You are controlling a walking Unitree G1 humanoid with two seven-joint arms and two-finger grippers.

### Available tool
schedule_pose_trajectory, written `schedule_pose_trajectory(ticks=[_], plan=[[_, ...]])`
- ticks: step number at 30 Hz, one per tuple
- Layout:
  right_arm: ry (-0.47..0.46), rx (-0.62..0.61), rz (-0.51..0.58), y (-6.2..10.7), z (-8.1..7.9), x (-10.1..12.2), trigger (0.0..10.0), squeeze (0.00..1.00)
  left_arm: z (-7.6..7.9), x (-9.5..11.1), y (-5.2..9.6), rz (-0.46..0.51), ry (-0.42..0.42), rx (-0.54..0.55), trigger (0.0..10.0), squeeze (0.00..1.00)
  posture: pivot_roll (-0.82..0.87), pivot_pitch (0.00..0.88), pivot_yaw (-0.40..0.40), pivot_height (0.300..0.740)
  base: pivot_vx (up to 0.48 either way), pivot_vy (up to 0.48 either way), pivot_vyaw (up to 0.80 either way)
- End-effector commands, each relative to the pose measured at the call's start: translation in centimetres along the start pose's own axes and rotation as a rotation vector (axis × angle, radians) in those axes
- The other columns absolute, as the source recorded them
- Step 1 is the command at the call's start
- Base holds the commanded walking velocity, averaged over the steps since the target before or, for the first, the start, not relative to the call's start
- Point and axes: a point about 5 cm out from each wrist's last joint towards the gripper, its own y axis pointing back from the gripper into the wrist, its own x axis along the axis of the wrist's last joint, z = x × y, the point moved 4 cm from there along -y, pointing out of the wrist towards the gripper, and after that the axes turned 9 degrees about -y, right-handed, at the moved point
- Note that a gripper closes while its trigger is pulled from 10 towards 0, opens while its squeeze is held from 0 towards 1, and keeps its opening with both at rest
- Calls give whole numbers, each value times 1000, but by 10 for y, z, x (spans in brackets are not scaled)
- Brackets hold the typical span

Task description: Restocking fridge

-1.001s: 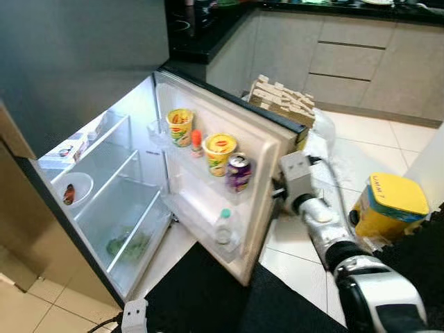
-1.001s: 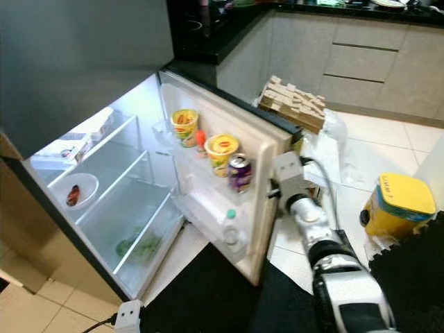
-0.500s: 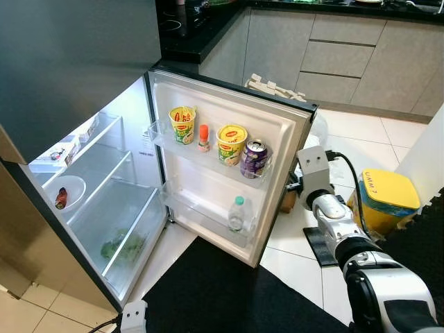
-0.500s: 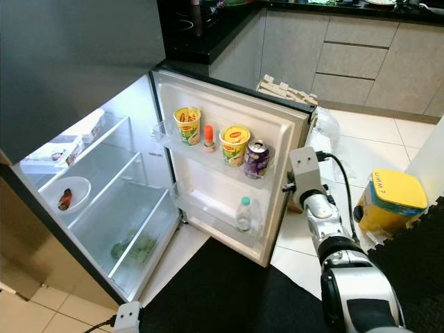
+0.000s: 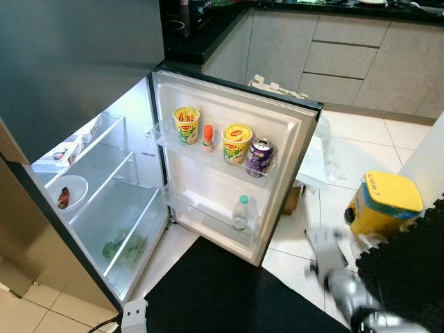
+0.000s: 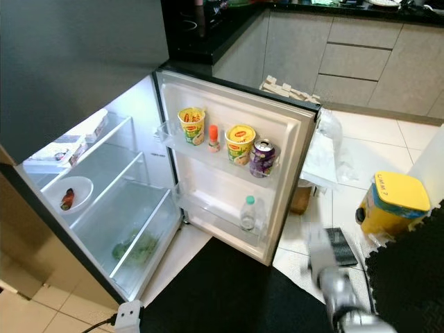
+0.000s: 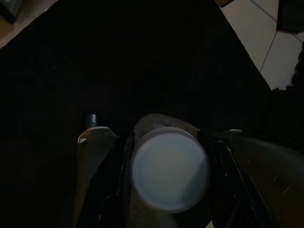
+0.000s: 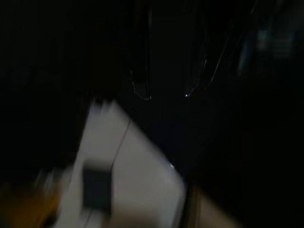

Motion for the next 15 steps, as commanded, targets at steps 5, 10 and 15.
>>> schedule_pose_trajectory(ticks=[5,10,15], plan=[[22,26,-239,16,-7,-82,10000,0,-15,-9,5,-47,-4,47,10000,0,-46,0,-1,740,0,0,0],[75,82,-340,28,-18,-117,10000,0,-17,-10,6,-50,-2,57,10000,0,-51,0,6,740,0,0,0],[103,123,-335,28,-25,-117,10000,0,-18,-13,7,-57,6,65,10000,0,-50,0,6,740,0,0,0]])
